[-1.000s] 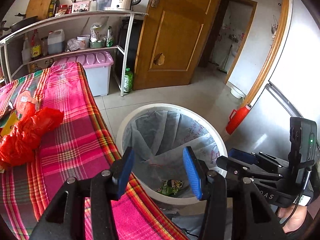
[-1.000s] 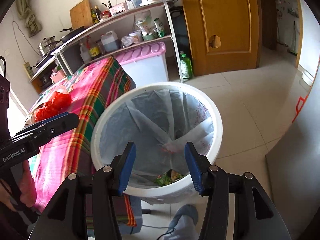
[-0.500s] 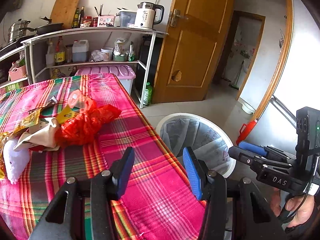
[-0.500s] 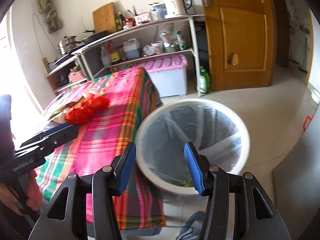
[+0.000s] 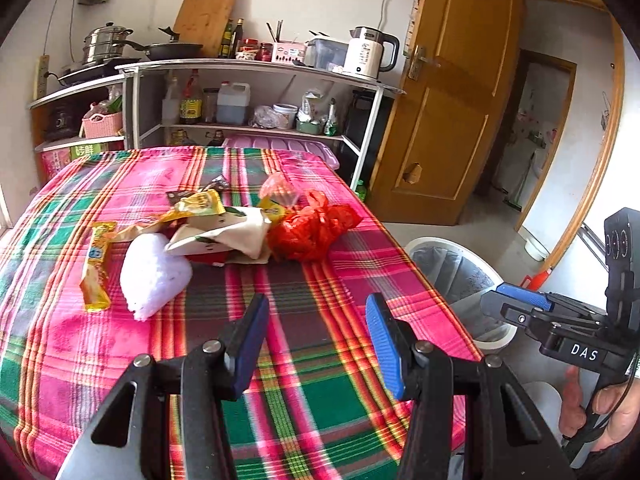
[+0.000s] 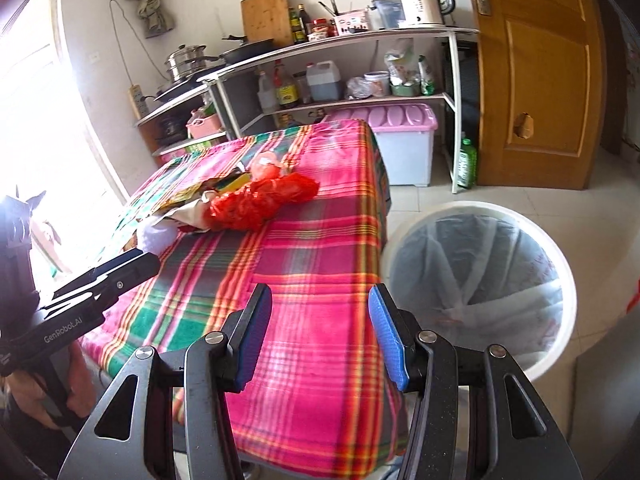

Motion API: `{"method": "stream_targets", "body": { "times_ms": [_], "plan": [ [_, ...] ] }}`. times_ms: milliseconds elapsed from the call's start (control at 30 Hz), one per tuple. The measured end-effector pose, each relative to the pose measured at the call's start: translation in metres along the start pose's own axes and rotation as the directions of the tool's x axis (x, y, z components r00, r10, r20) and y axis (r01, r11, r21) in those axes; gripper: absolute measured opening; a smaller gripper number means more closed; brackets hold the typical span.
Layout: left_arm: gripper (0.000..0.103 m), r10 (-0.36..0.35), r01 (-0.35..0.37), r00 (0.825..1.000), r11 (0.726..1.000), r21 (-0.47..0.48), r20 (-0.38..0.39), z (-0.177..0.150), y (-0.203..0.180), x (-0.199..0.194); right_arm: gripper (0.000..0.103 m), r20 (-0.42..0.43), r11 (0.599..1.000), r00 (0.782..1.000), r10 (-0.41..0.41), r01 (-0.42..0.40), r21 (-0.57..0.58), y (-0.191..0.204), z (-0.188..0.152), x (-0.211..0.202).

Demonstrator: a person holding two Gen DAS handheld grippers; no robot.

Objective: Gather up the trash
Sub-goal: 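Move both open tools back over the table trash, then grasp the white mesh net with the left tool while the right tool grasps the red plastic bag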

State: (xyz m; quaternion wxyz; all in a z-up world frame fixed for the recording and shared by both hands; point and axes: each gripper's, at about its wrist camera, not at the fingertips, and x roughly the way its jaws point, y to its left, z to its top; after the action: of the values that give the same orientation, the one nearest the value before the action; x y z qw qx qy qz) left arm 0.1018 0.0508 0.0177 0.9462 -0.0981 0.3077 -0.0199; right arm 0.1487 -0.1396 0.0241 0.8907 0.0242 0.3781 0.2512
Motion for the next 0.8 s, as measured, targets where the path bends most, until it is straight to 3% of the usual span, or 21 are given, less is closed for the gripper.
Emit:
{"method": "stream_targets", "body": {
  "times_ms": [267, 567, 800],
  "plan": [
    [0.053, 0.083, -0.082, 0.996, 0.995, -0.055, 0.025, 0.000, 0.043, -0.007, 0.052, -0.014, 0.999, 0.999, 0.034, -0.035, -0.032, 0.026, 0.016, 0.023],
    [0.060, 0.169, -0.167, 0.985, 0.982, -0.086, 0.022, 0.015, 0.086, 0.007, 0.052, -0.042, 0.997, 0.997, 0.063, -0.064, -0.031, 0.047, 0.036, 0.056],
    [0.061, 0.173, -0.175, 0.985, 0.978, -0.114, -0.026, 0.023, 0.108, 0.031, 0.052, -0.057, 0.998, 0.996, 0.064, -0.064, -0.006, 0.051, 0.053, 0.082]
  ]
}}
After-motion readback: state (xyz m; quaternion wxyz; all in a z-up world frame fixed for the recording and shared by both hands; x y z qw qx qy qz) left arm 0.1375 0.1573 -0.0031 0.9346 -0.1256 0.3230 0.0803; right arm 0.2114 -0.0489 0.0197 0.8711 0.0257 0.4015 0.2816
